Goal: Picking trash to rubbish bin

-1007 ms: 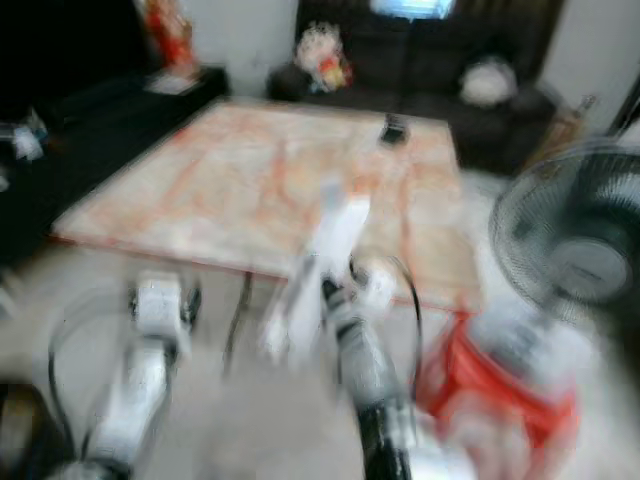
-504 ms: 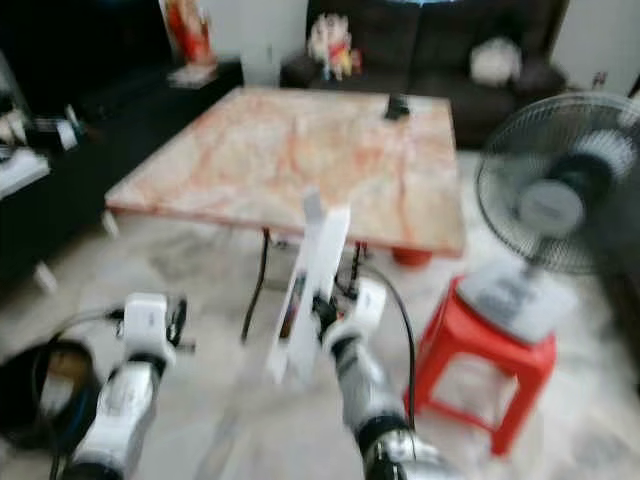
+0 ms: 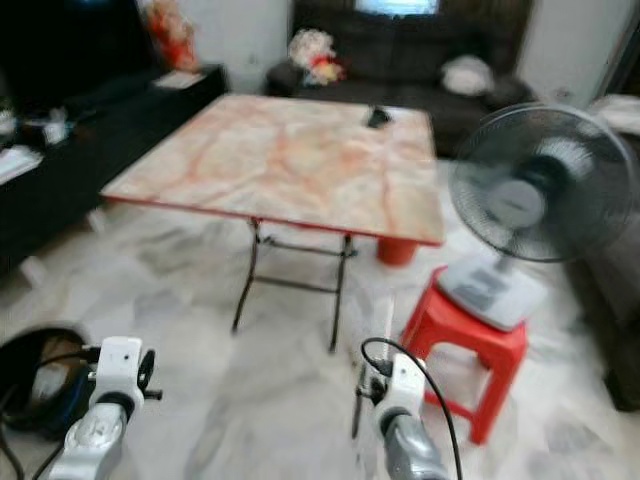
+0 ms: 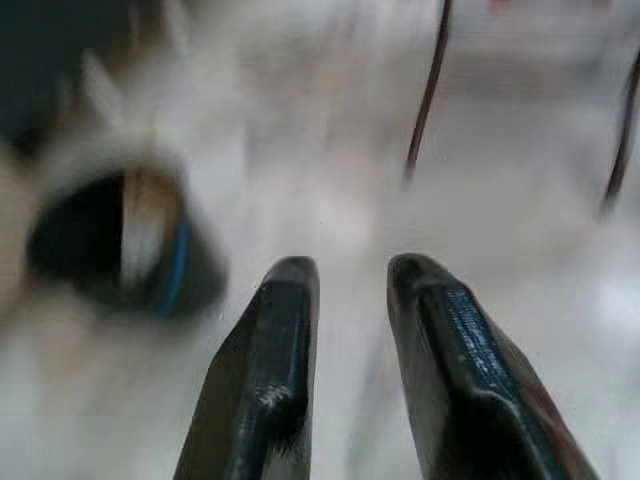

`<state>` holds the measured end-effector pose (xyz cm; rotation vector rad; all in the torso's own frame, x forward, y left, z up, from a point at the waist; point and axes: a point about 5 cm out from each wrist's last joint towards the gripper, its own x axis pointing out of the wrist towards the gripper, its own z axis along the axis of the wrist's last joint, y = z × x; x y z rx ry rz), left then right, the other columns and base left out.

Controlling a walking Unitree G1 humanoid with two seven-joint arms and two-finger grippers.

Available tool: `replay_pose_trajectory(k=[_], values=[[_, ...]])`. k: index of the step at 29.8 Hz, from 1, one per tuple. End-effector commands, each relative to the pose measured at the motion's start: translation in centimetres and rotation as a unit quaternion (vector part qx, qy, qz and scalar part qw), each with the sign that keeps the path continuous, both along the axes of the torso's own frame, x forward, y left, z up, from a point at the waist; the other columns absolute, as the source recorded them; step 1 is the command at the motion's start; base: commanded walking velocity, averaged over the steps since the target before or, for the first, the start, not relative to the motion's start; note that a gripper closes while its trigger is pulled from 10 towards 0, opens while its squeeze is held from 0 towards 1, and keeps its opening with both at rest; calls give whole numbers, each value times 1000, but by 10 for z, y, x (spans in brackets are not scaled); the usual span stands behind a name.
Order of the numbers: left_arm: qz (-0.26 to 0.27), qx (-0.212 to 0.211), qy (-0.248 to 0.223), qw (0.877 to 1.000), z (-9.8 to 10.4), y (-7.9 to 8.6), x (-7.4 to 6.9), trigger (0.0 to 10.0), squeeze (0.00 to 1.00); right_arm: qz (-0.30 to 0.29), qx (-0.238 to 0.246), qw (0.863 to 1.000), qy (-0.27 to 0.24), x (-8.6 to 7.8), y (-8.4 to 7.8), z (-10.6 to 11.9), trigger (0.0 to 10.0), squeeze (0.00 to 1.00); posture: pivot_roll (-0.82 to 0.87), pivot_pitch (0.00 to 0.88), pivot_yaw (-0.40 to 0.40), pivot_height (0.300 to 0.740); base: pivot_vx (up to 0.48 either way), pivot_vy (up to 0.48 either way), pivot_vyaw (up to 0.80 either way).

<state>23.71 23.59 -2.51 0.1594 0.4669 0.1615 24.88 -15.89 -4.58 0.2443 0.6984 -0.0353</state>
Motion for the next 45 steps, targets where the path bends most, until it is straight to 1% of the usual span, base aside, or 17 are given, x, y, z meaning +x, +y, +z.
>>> replay_pose_trajectory(k=[1,2,3,5,8,9,11,12,13,15,18,20,23,27,33,45], values=[[22,-10,23,999,-6,4,-7,10000,0,14,-28,999,25,-8,-2,-6,10000,0,32,8,-19,740,0,0,0],[29,-13,37,999,-12,5,-13,10000,0,13,-33,999,38,-14,-4,-10,10000,0,32,8,-19,740,0,0,0],[29,-13,37,999,-12,5,-13,10000,0,13,-33,999,38,-14,-4,-10,10000,0,32,8,-19,740,0,0,0],[42,-19,66,997,-22,7,-26,10000,0,8,-35,998,59,-25,-6,-18,10000,0,34,11,-21,740,0,0,0],[59,-34,102,992,-33,7,-43,10000,0,8,-34,997,74,-35,-4,-24,10000,0,34,12,-20,740,0,0,0],[61,-39,107,992,-35,7,-45,10000,0,10,-36,996,76,-36,-4,-25,10000,0,34,12,-20,740,0,0,0],[70,-50,130,988,-42,5,-56,10000,0,10,-36,995,90,-45,-4,-29,10000,0,35,14,-22,740,0,0,0],[70,-50,130,988,-42,5,-56,10000,0,10,-36,995,90,-45,-4,-29,10000,0,35,14,-22,740,0,0,0],[74,-48,144,986,-46,3,-61,10000,0,8,-36,994,100,-50,-4,-32,10000,0,38,14,-23,740,0,0,0],[81,-51,155,983,-49,3,-67,10000,0,17,-49,992,115,-55,-3,-36,10000,0,40,15,-24,740,0,0,0],[82,-48,162,982,-51,3,-69,10000,0,33,-52,991,117,-57,-1,-37,10000,0,41,15,-23,740,0,0,0],[81,-49,162,982,-51,3,-69,10000,0,32,-43,992,116,-57,1,-37,10000,0,40,15,-20,740,0,0,456],[79,-49,162,982,-51,3,-69,10000,0,43,-44,992,114,-57,3,-37,10000,0,40,15,-20,740,0,0,800],[79,-49,163,982,-51,3,-68,10000,0,46,-57,990,118,-57,5,-37,10000,0,42,6,-16,740,0,0,800],[78,-48,163,982,-51,3,-69,10000,0,54,-55,990,122,-58,9,-38,10000,0,40,3,-13,740,0,0,800],[71,-50,163,983,-51,2,-69,10000,0,59,-55,988,128,-63,10,-40,10000,0,42,0,-11,740,0,0,800]])
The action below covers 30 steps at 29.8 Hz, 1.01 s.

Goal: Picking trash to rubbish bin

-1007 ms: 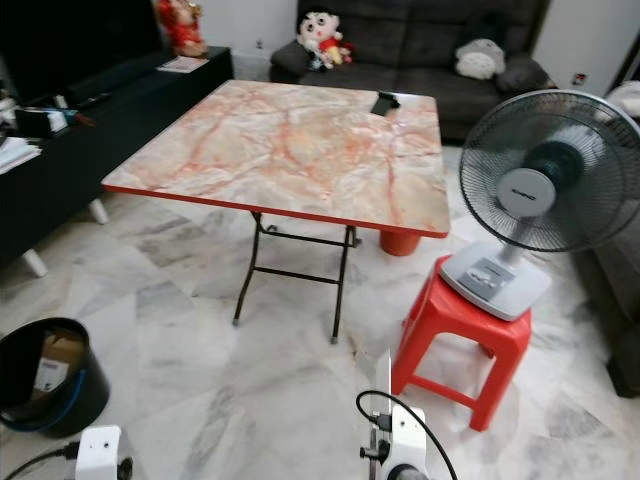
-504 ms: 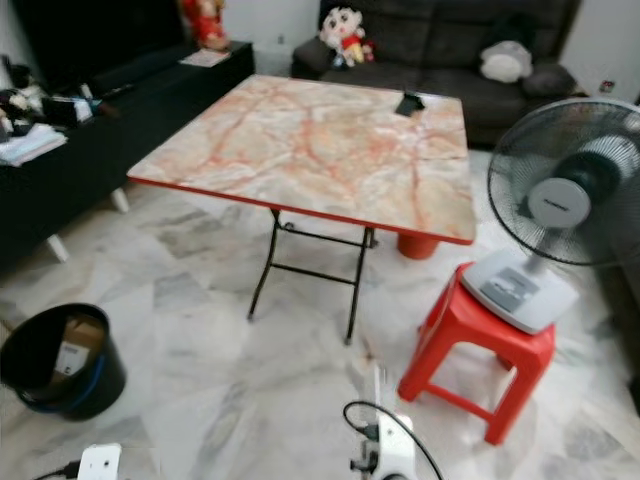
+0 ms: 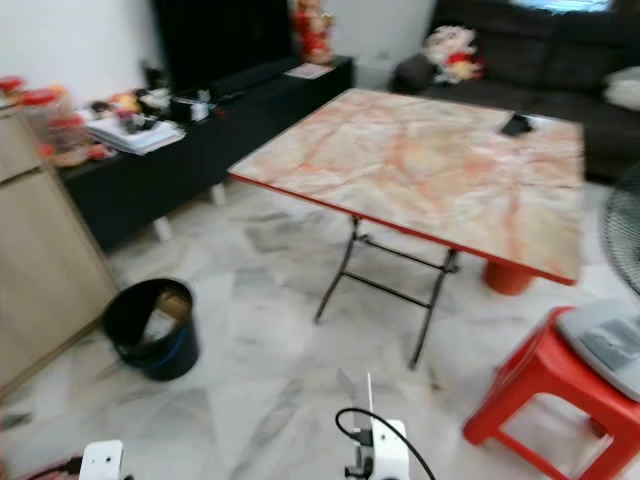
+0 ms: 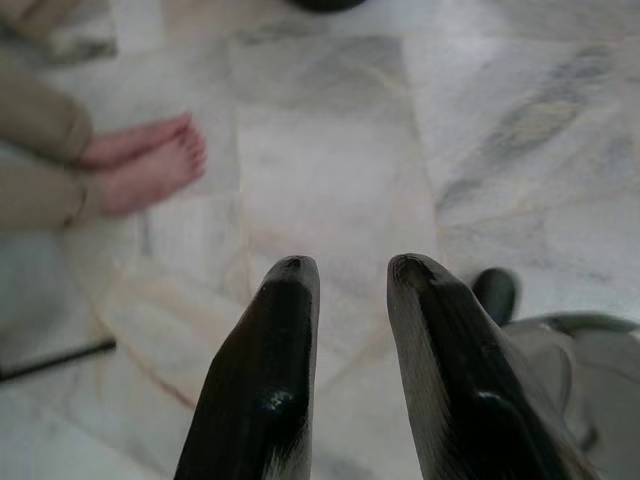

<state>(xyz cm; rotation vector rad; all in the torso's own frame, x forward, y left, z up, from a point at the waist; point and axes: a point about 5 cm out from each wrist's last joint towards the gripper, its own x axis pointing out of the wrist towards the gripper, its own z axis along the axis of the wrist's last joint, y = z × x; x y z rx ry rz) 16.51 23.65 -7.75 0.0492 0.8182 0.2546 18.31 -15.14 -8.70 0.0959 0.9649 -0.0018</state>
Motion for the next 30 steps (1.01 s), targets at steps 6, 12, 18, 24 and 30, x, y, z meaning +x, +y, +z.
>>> replay_pose_trajectory(k=[6,12,18,24,30], values=[[-4,2,-3,1000,1,0,3,10000,0,14,-4,1000,0,2,3,1,10000,0,44,0,-14,740,0,0,800],[0,-3,-5,1000,1,-2,3,10000,0,20,-1,1000,-5,6,5,3,10000,0,44,1,-21,740,0,0,800],[4,-2,-3,1000,0,-2,2,10000,0,21,-3,1000,-4,5,4,2,10000,0,45,9,-21,740,0,0,800],[12,1,-6,1000,1,0,2,10000,0,22,-4,1000,-3,4,4,2,10000,0,43,19,-23,740,0,0,800],[16,3,-7,1000,1,1,2,10000,0,15,2,1000,-5,4,5,2,10000,0,42,21,-24,740,0,0,400]])
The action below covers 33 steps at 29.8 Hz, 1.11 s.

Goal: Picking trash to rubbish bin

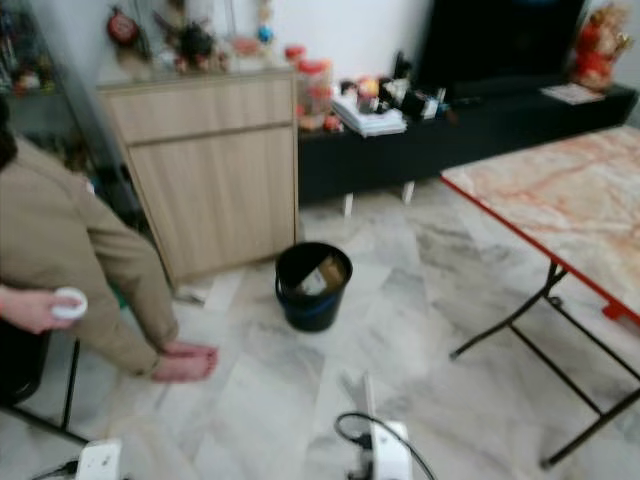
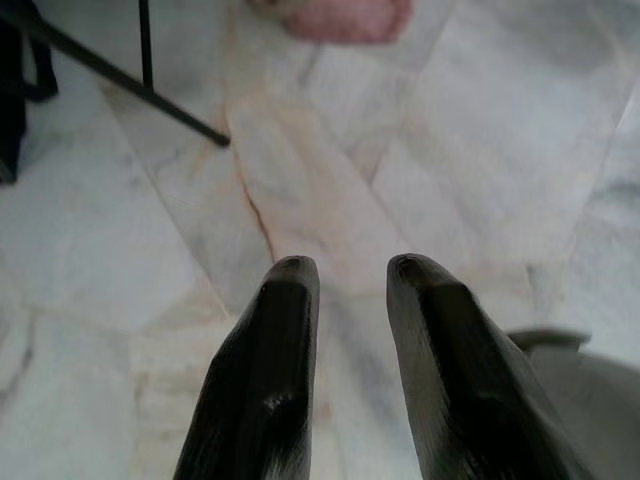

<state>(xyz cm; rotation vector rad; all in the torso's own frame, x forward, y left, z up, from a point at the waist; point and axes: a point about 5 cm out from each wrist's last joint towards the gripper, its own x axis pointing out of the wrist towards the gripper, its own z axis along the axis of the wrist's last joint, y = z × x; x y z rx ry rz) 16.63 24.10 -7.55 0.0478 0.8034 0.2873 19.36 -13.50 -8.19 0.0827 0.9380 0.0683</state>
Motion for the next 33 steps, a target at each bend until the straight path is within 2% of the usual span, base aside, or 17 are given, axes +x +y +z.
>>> replay_pose_trajectory(k=[1,12,24,30,33], values=[[3,-4,-2,1000,-1,-3,1,10000,0,-21,-6,1000,8,-6,-12,-3,10000,0,42,21,-24,740,0,0,0],[5,-2,-7,1000,1,-3,3,10000,0,-23,-4,1000,6,-4,-12,-2,10000,0,40,21,-23,740,0,0,0],[2,3,-10,1000,2,-2,5,10000,0,-6,-5,1000,8,-6,-9,-3,10000,0,43,24,-23,740,430,0,0],[2,1,-10,1000,2,-2,5,10000,0,-4,3,1000,11,-7,-6,-4,10000,0,44,26,-23,740,431,0,725],[2,1,-9,1000,2,-2,5,10000,0,-8,-1,1000,16,-8,-8,-4,10000,0,45,27,-21,740,429,0,0]])
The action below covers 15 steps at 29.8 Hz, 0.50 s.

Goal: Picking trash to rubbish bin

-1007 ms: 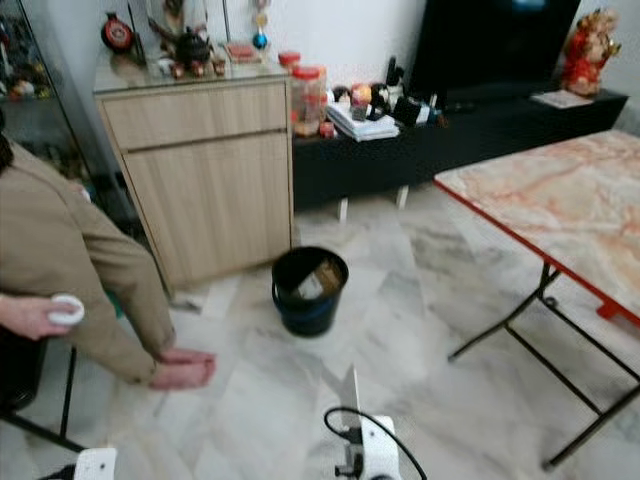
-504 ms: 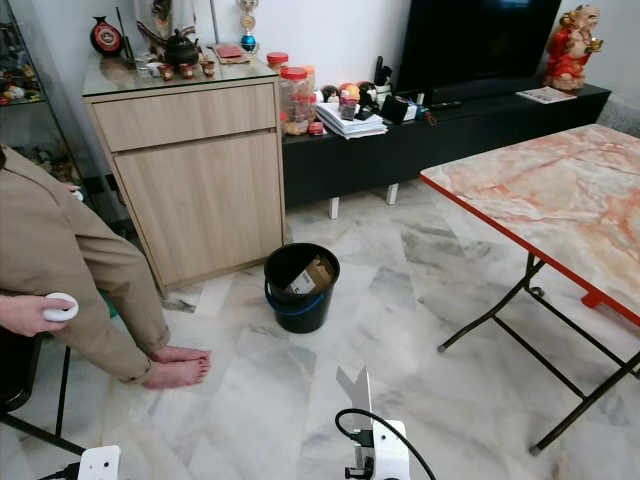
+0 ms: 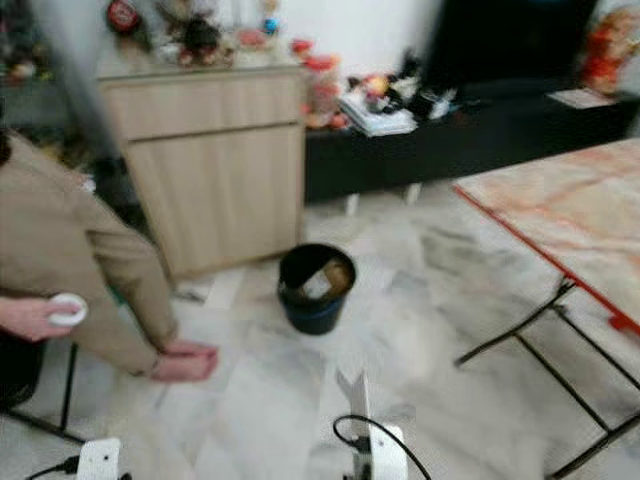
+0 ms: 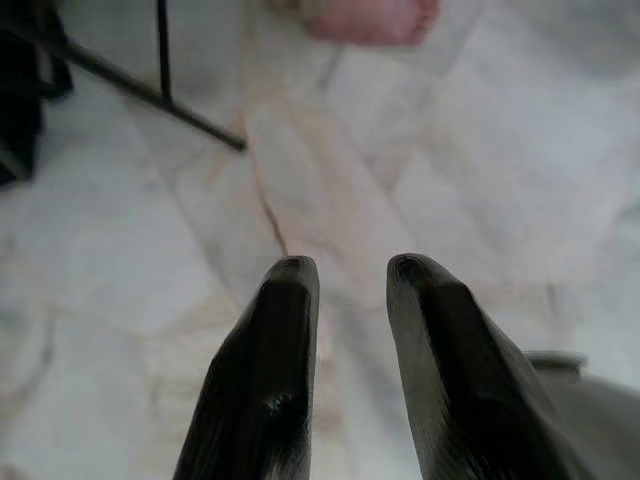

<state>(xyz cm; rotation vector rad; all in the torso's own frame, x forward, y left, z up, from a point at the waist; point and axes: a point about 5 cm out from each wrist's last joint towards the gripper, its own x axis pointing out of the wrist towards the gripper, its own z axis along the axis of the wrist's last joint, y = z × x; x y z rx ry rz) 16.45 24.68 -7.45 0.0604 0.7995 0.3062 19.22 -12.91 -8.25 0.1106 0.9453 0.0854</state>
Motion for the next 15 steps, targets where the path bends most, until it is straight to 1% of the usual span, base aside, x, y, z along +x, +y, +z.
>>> replay_pose_trajectory(k=[1,6,15], values=[[-4,-9,-8,1000,1,-7,7,10000,0,-10,-17,1000,12,-6,-14,-3,10000,0,45,27,-21,740,431,0,0],[-3,-9,-8,1000,1,-7,7,10000,0,-25,-15,1000,9,-5,-16,-3,10000,0,47,24,-21,740,425,0,0],[-3,-9,-9,1000,1,-6,7,10000,0,-34,-12,999,10,-5,-17,-3,10000,0,50,25,-21,740,425,0,0]])
